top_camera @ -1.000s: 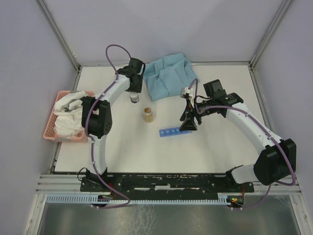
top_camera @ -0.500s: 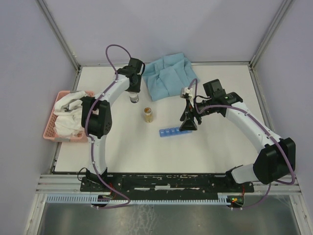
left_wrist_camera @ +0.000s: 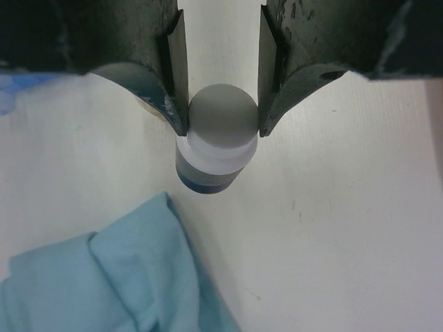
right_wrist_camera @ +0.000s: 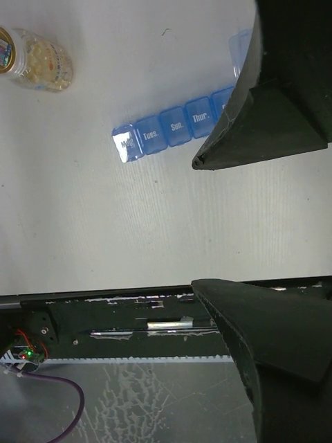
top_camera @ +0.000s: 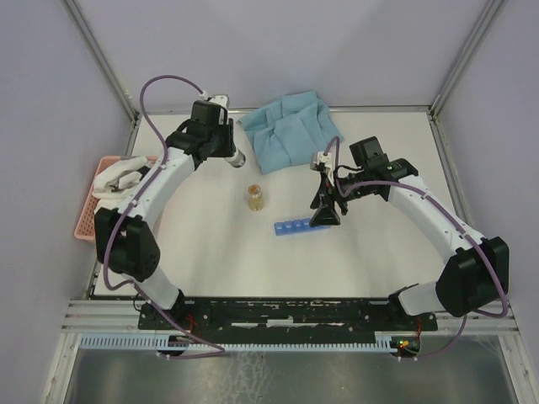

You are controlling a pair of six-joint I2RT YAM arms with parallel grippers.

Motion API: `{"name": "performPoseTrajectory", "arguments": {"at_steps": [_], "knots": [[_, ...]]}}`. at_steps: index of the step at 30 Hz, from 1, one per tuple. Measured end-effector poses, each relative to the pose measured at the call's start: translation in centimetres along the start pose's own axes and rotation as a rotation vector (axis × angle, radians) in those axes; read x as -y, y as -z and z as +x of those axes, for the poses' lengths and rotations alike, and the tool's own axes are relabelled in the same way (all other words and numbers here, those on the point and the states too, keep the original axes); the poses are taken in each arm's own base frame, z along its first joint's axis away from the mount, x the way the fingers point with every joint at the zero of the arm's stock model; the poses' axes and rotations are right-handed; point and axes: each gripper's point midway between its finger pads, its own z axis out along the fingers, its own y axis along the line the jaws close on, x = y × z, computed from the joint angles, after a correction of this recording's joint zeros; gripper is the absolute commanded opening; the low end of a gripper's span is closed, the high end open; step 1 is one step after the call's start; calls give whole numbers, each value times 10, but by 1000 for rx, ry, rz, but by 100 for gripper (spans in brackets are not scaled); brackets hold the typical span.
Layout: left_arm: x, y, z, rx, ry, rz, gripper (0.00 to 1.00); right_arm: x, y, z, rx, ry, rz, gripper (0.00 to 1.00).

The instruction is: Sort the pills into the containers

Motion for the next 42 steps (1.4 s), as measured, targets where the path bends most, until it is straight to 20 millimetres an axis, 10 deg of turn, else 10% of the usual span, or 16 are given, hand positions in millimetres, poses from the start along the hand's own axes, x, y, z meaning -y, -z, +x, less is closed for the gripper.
{"name": "performPoseTrajectory", "arguments": {"at_steps": [8,20,42], "knots": [[65,62,-13,136,41,338,3,0,0,1,51,93,38,89],[189,128,93,9,-80,728,3,1,9,-17,180,306,148,100],[226,149,113,55,-29,814,3,3,-24,6,152,256,75,93]]}}
